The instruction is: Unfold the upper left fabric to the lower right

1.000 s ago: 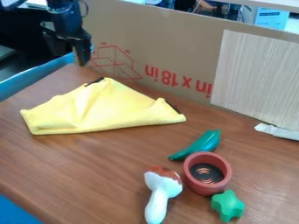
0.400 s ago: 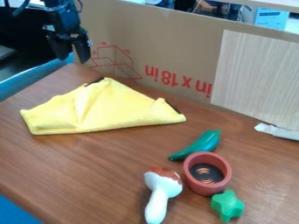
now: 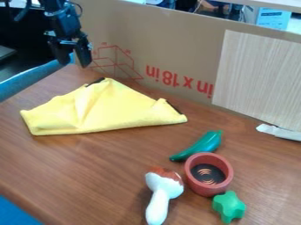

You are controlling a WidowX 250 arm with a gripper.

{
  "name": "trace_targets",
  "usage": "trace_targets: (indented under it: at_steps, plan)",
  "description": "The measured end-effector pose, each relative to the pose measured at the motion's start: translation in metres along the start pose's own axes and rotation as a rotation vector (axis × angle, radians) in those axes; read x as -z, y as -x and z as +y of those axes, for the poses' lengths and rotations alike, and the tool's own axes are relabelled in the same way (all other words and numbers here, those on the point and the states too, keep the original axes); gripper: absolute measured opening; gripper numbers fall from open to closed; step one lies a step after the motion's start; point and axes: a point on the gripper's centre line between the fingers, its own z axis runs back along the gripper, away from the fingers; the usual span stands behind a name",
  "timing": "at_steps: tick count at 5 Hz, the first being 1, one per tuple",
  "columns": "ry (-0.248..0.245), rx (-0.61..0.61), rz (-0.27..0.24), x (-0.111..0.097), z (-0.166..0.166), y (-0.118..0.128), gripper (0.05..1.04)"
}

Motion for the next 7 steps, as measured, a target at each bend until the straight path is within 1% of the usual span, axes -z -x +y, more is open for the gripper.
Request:
trace_targets:
  at_steps: [1, 2, 3, 4, 6, 7]
  plan:
    - [0.022, -0.007, 0.015, 0.007, -0.002, 0.002, 1.0]
    - [0.034, -0.007, 0.008, 0.008, -0.004, 0.001, 1.0]
    - [0.038, -0.014, 0.018, 0.013, -0.004, 0.005, 1.0]
    - [0.041, -0.022, 0.033, 0.019, -0.006, 0.007, 1.0]
    - [0.024, -0.027, 0.058, 0.039, -0.013, 0.011, 1.0]
    - [0.02, -0.03, 0.079, 0.053, -0.018, 0.013, 0.972]
